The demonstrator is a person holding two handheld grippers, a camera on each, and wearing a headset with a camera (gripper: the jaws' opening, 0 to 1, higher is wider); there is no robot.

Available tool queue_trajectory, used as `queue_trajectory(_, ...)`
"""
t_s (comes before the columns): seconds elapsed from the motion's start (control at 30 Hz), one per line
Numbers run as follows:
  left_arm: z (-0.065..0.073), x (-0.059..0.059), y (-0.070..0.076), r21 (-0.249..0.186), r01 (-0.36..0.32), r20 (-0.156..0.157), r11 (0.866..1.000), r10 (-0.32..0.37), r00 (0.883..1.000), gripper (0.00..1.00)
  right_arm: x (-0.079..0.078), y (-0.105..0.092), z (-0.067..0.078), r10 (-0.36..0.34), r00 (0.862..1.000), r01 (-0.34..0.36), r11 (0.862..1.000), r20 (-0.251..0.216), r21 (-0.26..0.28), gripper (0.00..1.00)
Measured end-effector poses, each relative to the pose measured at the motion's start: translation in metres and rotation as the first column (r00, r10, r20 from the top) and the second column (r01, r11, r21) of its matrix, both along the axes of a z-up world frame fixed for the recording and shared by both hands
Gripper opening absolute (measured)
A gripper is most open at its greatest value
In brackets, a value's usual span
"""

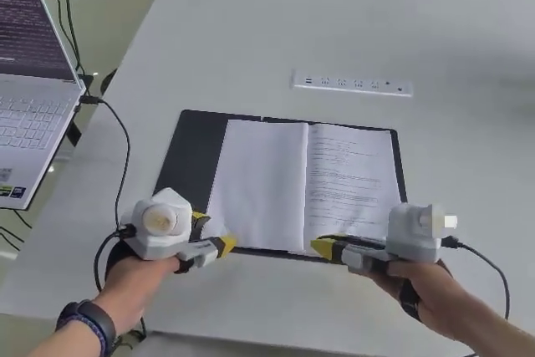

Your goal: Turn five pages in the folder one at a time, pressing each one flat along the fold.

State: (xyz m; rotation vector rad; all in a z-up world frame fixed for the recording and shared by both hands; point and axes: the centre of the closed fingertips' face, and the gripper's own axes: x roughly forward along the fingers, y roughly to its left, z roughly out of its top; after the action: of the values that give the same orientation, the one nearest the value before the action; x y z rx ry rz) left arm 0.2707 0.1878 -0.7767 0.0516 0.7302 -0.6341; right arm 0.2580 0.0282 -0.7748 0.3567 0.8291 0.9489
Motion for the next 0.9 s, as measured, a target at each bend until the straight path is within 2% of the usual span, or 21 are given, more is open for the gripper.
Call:
queue_trajectory(0.07, 0.004, -0.001, 0.0, 0.005, 0.009, 0.007, 1.0, -0.009, 1.0, 0.42, 0.0, -0.007, 0.003, -0.006, 1.0, 0.006, 1.0, 0.016, -0.008, 0.26)
queue_trajectory(0.3, 0.016, -0.003, -0.003, 0.006, 0.043, 0.033, 0.999, -0.043, 0.999, 0.46, 0.006, -0.034, 0.016, -0.029, 0.996, 0.034, 0.998, 0.086, -0.052, 0.31)
queue_trajectory(0.5, 0.029, -0.002, -0.007, 0.01, 0.065, 0.054, 0.998, -0.066, 0.996, 0.49, 0.01, -0.058, 0.027, -0.051, 0.988, 0.068, 0.991, 0.146, -0.112, 0.35)
queue_trajectory(0.6, 0.037, -0.003, -0.008, 0.013, 0.075, 0.065, 0.997, -0.076, 0.995, 0.51, 0.012, -0.069, 0.033, -0.066, 0.983, 0.087, 0.989, 0.17, -0.12, 0.39)
queue_trajectory(0.77, 0.053, -0.007, -0.005, 0.011, 0.076, 0.089, 0.997, -0.077, 0.993, 0.54, 0.006, -0.086, 0.041, -0.066, 0.976, 0.099, 0.982, 0.205, -0.158, 0.43)
queue_trajectory(0.9, 0.06, -0.01, 0.001, 0.018, 0.074, 0.101, 0.997, -0.076, 0.992, 0.59, 0.001, -0.099, 0.045, -0.087, 0.972, 0.127, 0.976, 0.22, -0.175, 0.46)
